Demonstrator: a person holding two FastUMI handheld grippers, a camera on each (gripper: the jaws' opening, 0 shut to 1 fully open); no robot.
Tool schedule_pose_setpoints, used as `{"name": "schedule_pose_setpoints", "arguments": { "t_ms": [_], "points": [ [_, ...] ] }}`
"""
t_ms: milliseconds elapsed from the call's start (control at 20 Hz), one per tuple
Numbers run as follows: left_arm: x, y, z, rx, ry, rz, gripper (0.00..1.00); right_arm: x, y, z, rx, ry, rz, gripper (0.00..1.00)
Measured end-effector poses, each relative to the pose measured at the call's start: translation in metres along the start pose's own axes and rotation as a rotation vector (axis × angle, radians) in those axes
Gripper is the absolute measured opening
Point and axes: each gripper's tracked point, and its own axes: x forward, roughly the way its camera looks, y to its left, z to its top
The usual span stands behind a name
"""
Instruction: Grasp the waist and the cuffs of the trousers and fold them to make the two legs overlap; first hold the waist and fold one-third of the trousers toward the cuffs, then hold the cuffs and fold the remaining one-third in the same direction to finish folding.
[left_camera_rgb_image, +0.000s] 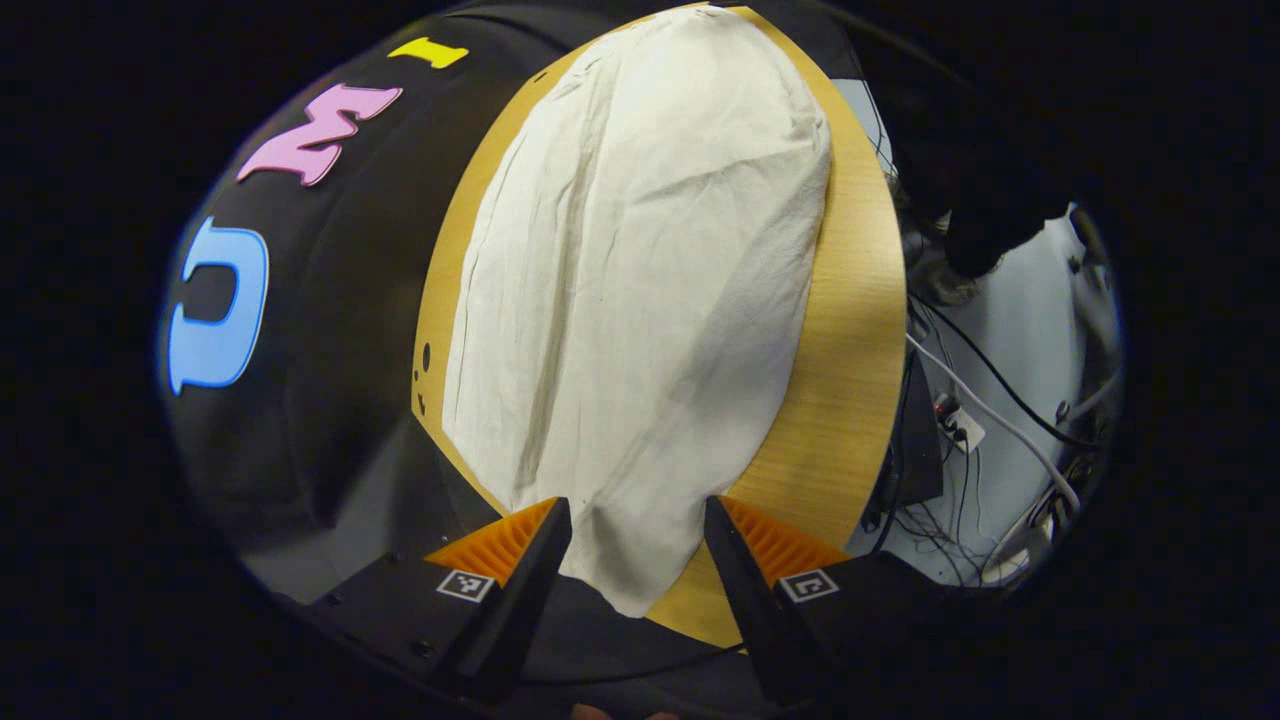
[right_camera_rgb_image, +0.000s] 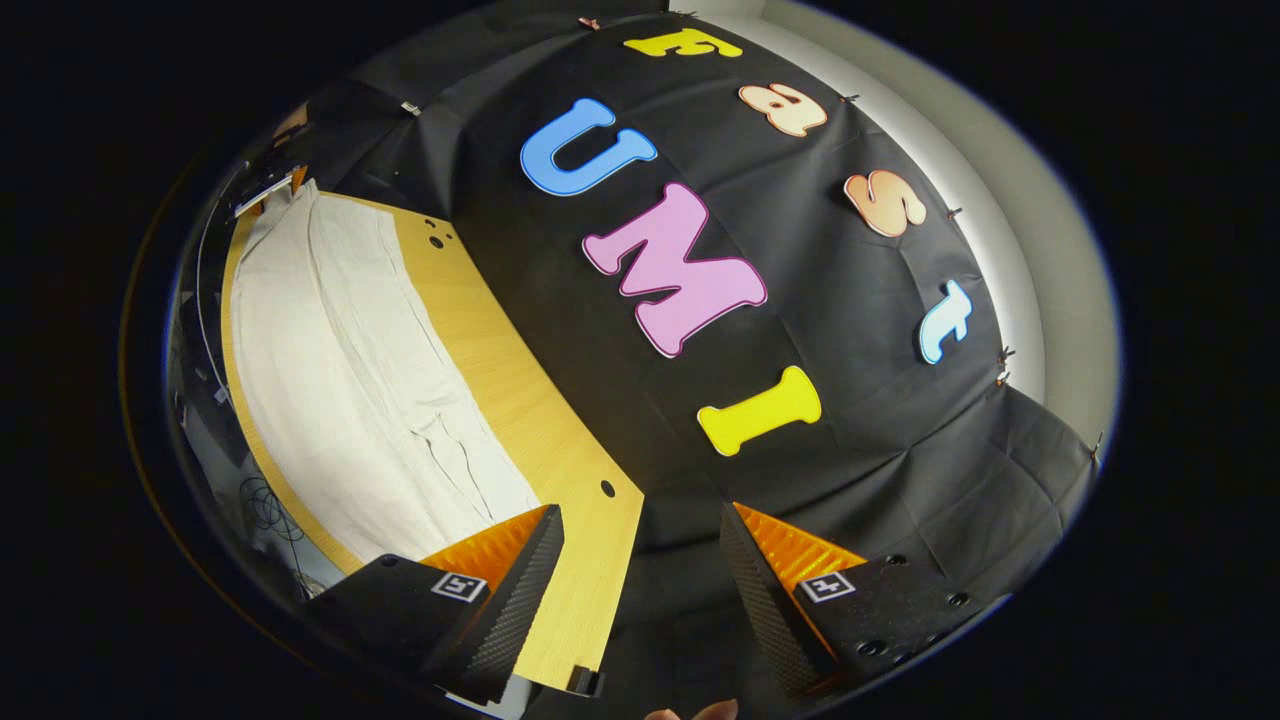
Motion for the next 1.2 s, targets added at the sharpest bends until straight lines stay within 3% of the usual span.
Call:
{"name": "schedule_pose_setpoints", "arguments": {
  "t_ms": [200,250,300,350,650,800,950,1200],
  "points": [
    [0.015,0.008,-0.001,-0.017,0.050,-0.068,0.75,0.000,0.007,-0.024,-0.014,0.031,0.033,0.97],
    [0.018,0.008,-0.001,-0.021,0.066,-0.099,0.66,0.001,0.009,-0.029,-0.018,0.036,0.044,0.97],
    [0.020,0.006,0.000,-0.026,0.082,-0.136,0.67,0.005,0.010,-0.035,-0.021,0.042,0.056,0.97],
    [0.022,0.005,0.001,-0.032,0.097,-0.170,0.51,0.008,0.013,-0.044,-0.020,0.050,0.069,0.97],
    [0.024,0.001,0.001,-0.070,0.178,-0.349,0.16,0.037,0.043,-0.105,-0.095,0.102,0.191,0.97],
    [0.024,0.003,0.007,-0.062,0.192,-0.365,0.11,0.042,0.067,-0.140,-0.187,0.125,0.290,0.97],
    [0.024,0.003,0.005,-0.038,0.198,-0.356,0.07,0.038,0.105,-0.177,-0.275,0.134,0.439,0.97],
    [0.024,0.001,0.008,-0.135,0.251,-0.357,0.08,0.053,0.164,-0.232,-0.368,0.151,0.627,0.97]
  ]
}}
